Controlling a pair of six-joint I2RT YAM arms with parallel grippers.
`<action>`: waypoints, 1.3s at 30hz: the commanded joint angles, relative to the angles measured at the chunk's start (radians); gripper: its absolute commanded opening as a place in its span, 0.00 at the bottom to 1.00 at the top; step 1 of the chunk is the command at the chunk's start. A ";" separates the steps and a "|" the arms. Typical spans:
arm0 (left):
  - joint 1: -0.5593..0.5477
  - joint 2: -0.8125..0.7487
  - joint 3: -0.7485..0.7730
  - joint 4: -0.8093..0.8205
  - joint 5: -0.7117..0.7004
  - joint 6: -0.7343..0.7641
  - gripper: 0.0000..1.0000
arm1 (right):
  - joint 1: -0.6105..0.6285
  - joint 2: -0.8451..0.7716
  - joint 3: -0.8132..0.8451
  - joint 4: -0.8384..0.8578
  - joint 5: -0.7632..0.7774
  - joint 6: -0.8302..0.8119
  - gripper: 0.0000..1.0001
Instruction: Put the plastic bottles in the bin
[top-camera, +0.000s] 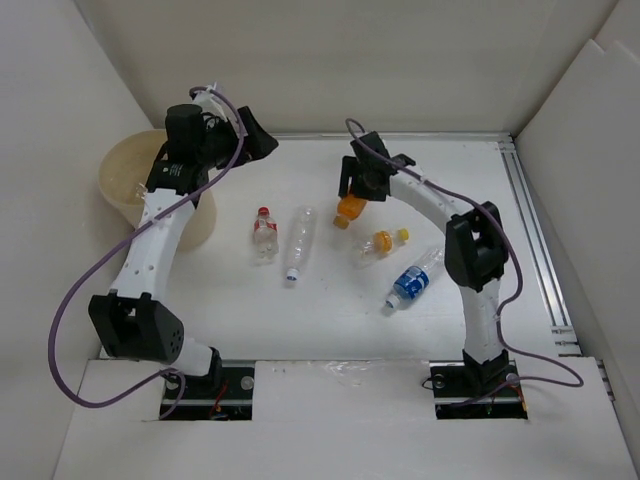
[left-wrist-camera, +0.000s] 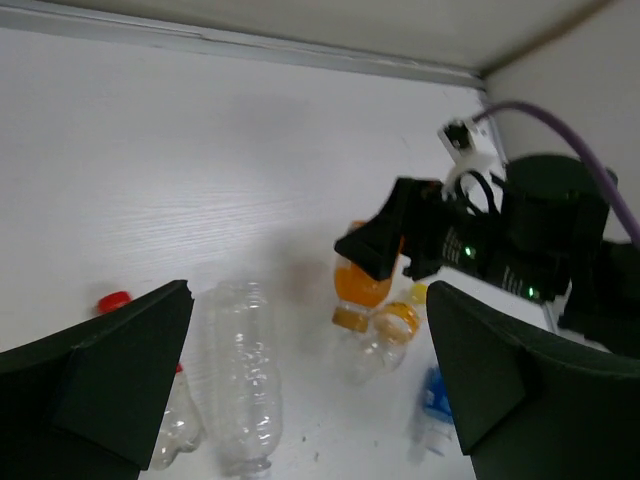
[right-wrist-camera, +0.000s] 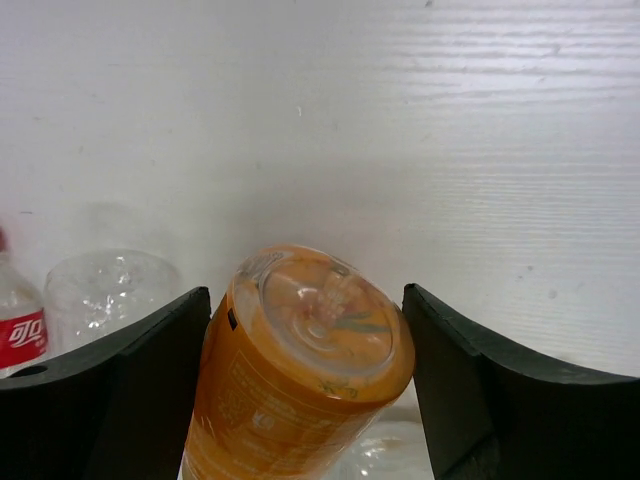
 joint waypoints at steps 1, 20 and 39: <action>0.001 0.022 -0.042 0.211 0.387 0.011 1.00 | -0.009 -0.158 0.038 0.038 -0.032 -0.077 0.00; -0.168 -0.015 -0.329 0.925 0.829 -0.304 1.00 | -0.053 -0.622 -0.250 0.544 -0.584 -0.114 0.00; -0.168 -0.007 -0.418 1.120 0.760 -0.429 1.00 | 0.068 -0.622 -0.270 0.631 -0.651 -0.087 0.00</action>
